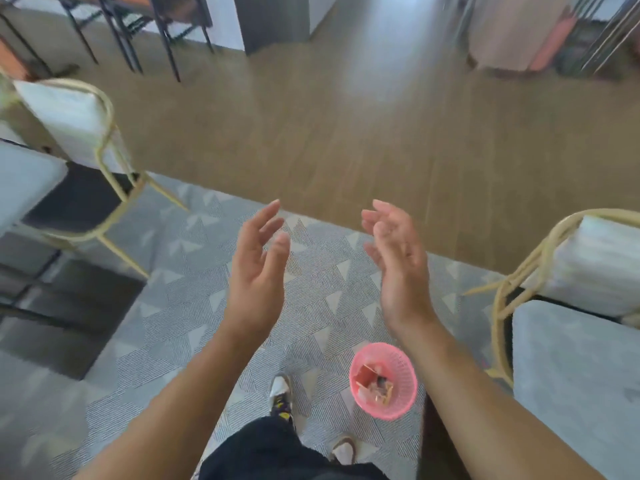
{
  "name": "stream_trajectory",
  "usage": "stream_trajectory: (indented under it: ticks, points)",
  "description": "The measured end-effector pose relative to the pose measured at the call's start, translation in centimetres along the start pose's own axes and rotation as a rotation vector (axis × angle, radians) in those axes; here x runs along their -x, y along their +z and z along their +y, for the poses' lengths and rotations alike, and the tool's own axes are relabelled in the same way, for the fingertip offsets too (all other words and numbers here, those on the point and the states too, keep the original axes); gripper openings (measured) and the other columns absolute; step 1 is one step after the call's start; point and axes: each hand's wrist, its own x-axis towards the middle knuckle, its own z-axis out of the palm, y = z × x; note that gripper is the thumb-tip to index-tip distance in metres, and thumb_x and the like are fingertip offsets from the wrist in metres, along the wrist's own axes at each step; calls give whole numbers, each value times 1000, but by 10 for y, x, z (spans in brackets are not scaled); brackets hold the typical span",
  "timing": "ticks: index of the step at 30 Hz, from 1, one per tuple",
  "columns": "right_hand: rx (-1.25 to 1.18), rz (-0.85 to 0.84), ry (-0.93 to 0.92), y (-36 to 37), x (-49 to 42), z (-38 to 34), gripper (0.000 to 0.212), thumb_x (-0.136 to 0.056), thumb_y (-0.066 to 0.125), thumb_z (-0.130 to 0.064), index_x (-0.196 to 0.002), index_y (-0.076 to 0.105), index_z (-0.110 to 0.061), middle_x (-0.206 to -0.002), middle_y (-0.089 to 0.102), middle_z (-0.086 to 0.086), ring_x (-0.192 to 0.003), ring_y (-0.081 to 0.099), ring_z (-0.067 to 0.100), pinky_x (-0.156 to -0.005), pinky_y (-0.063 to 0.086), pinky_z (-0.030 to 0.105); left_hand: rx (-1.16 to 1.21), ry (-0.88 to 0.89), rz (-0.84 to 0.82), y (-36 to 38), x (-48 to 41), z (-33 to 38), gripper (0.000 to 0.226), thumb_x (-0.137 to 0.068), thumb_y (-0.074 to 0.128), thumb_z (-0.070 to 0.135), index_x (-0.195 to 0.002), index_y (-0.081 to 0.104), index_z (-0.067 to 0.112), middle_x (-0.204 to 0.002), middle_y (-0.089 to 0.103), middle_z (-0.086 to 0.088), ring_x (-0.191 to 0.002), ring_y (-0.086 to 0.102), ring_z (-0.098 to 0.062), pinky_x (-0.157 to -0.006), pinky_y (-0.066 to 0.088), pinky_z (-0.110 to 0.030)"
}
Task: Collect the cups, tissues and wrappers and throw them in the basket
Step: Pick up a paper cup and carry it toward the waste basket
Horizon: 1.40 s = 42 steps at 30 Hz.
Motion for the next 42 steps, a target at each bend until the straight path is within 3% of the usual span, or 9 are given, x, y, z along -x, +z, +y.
stream_trajectory:
  ticks: [3,7,14,20,27,32,37,42]
  points:
    - [-41,-67,-18,32,-29,-8,43,-90,59,-52,-128,62,-32,-129,69,-10,-126,63,9,-106,52,31,-44,28,63,-26,-27,6,38,-100,50,41,-138,53,39,-144,59,8,-136,56,-3,-112,52,-38]
    - [-31,-166,-37,85,-82,-12,34,-98,57,-39,-130,61,-30,-133,68,-6,-129,62,11,-113,50,44,-37,69,163,-64,-77,10,44,-94,50,52,-136,54,41,-146,59,6,-137,55,-3,-112,52,-42]
    - [-27,-249,-39,207,-187,-6,45,-98,57,-40,-138,60,-20,-133,68,-3,-128,63,13,-113,49,49,-29,77,253,-138,-189,11,42,-99,51,44,-140,53,35,-146,59,8,-138,55,-5,-115,49,-48]
    - [-51,-300,-66,290,-267,0,53,-89,60,-52,-134,62,-24,-131,69,-2,-126,64,14,-112,50,49,-15,90,296,-185,-290,11,39,-99,52,41,-138,54,38,-144,59,16,-137,55,-4,-115,49,-46]
    - [-96,-347,-24,352,-377,26,52,-85,63,-53,-130,64,-28,-127,71,-2,-123,66,17,-108,52,46,-26,79,351,-204,-402,-7,38,-101,50,34,-138,54,39,-144,59,15,-137,55,-4,-116,48,-47]
    - [-138,-439,-27,401,-482,50,48,-86,63,-51,-128,65,-30,-125,71,-2,-123,66,18,-107,53,42,-56,82,450,-209,-504,-26,43,-101,49,32,-143,54,26,-143,60,9,-137,55,-6,-116,48,-48]
    - [-135,-571,-6,451,-600,57,36,-95,60,-40,-130,64,-31,-126,71,-2,-125,65,18,-111,50,49,-59,67,585,-209,-612,-26,46,-101,49,33,-145,54,23,-143,62,5,-135,57,-7,-116,48,-48]
    - [-134,-695,-9,508,-692,61,45,-89,62,-51,-130,65,-32,-128,71,-1,-129,62,21,-113,49,52,-79,68,700,-219,-702,-29,44,-101,49,34,-145,55,26,-142,63,8,-136,57,-6,-116,48,-48]
